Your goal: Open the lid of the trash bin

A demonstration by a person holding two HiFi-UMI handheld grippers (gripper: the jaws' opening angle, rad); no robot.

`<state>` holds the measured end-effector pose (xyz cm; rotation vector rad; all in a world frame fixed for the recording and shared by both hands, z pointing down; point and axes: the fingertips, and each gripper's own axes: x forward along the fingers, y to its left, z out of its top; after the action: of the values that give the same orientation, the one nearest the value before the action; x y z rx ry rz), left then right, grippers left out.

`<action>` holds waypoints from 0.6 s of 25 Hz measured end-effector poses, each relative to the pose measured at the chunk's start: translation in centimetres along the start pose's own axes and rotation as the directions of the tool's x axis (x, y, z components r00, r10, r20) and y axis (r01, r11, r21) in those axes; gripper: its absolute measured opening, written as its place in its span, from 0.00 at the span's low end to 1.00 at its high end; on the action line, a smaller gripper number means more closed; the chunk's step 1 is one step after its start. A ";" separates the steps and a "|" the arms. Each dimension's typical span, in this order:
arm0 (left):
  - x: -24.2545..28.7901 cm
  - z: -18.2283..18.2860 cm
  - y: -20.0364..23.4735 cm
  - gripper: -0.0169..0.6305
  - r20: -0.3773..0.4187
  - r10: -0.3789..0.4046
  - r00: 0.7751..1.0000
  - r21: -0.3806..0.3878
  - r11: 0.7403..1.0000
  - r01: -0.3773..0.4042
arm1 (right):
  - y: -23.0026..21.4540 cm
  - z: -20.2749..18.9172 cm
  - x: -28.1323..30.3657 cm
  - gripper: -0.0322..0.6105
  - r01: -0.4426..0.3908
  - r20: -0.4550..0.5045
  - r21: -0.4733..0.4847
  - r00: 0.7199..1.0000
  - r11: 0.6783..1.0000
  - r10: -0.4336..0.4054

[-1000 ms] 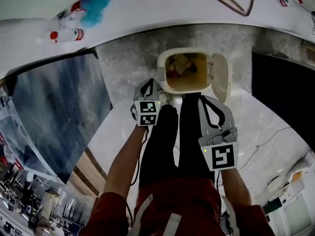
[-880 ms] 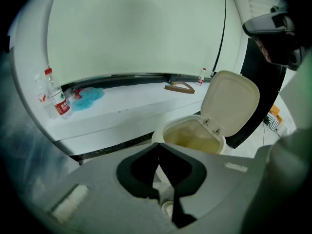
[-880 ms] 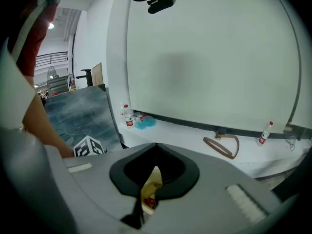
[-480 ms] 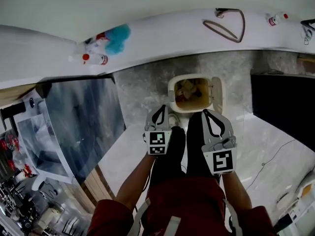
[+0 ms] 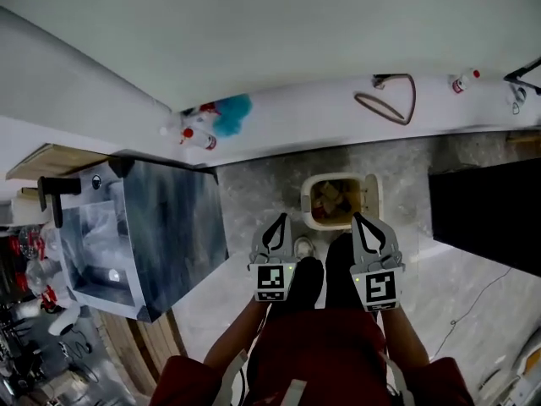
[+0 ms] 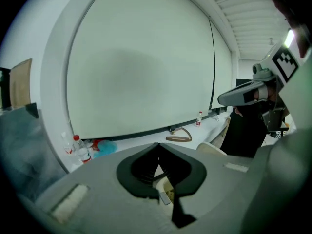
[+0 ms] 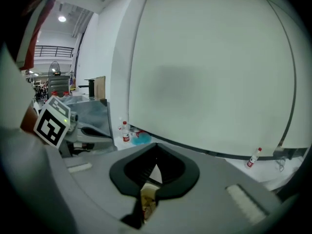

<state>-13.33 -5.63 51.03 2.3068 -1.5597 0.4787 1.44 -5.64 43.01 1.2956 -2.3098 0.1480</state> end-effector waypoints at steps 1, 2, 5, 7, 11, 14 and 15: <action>-0.6 1.1 0.2 0.03 0.019 0.009 1.000 0.002 1.000 -0.009 | -0.1 0.7 -0.1 0.05 0.002 0.014 -0.005 1.000 1.000 -0.002; -1.2 2.2 0.5 0.04 0.037 0.019 0.999 -0.001 1.000 -0.019 | -0.2 1.6 -0.3 0.05 0.006 0.030 -0.005 1.000 1.000 -0.006; -3.2 5.5 1.1 0.04 0.094 0.050 0.994 -0.021 0.999 -0.048 | -0.5 4.3 -1.0 0.05 0.027 0.080 0.005 0.996 1.000 -0.027; -4.5 7.8 1.4 0.03 0.142 0.068 0.987 -0.022 0.998 -0.066 | -0.6 5.8 -1.5 0.05 0.038 0.108 0.007 0.993 0.999 -0.039; -6.9 11.7 1.3 0.03 0.241 0.086 0.967 0.011 0.996 -0.091 | -1.2 8.6 -3.3 0.05 0.055 0.177 0.054 0.982 0.997 -0.064; -8.8 14.2 1.2 0.03 0.302 0.088 0.949 0.046 0.993 -0.107 | -1.3 11.0 -4.9 0.05 0.061 0.238 0.060 0.968 0.996 -0.073; -9.5 15.3 1.2 0.03 0.318 0.089 0.944 0.054 0.992 -0.112 | -1.3 11.9 -5.4 0.05 0.062 0.256 0.060 0.964 0.996 -0.075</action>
<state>-16.22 -4.87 33.29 2.4617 -1.8406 0.1956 0.56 -6.04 29.90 1.4961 -2.4868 0.0154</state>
